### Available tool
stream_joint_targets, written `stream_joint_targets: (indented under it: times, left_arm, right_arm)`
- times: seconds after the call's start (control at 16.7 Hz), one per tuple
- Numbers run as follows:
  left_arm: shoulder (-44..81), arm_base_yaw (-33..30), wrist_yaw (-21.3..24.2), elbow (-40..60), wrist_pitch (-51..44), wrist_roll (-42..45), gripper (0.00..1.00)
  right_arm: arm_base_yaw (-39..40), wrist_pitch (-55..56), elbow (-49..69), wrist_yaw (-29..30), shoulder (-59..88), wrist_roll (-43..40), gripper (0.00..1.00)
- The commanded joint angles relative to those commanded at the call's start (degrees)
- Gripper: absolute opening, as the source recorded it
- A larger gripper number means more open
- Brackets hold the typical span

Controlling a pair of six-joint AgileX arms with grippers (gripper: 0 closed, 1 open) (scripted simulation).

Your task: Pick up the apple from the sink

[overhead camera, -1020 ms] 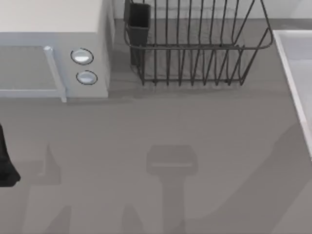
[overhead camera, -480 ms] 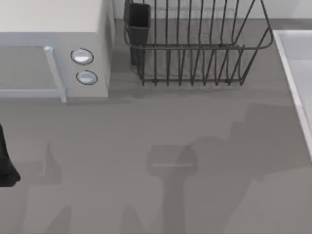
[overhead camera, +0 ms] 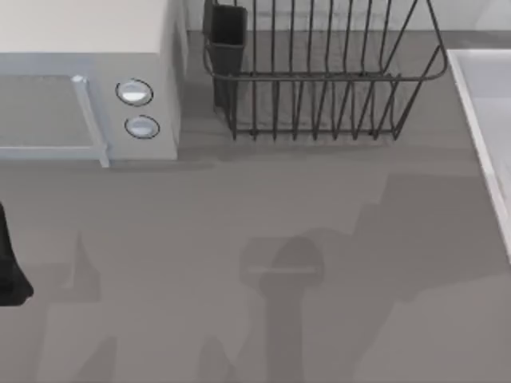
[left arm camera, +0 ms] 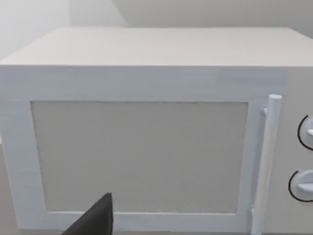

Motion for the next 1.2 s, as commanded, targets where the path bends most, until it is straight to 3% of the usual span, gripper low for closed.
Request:
stream_joint_targets:
  times: [0.3, 0.9, 1.2]
  left_arm:
    - [0.00, 0.00, 0.00, 0.00, 0.00, 0.00, 1.00]
    - [0.00, 0.00, 0.00, 0.00, 0.00, 0.00, 1.00]
    - [0.00, 0.00, 0.00, 0.00, 0.00, 0.00, 1.00]
  right_arm:
    - [10.68, 0.93, -3.32, 0.29, -2.30, 11.00, 0.00]
    - [48.39, 3.50, -14.74, 0.91, -9.76, 48.42, 0.00]
    - [61.42, 4.13, -18.58, 0.98, -12.12, 60.75, 0.00]
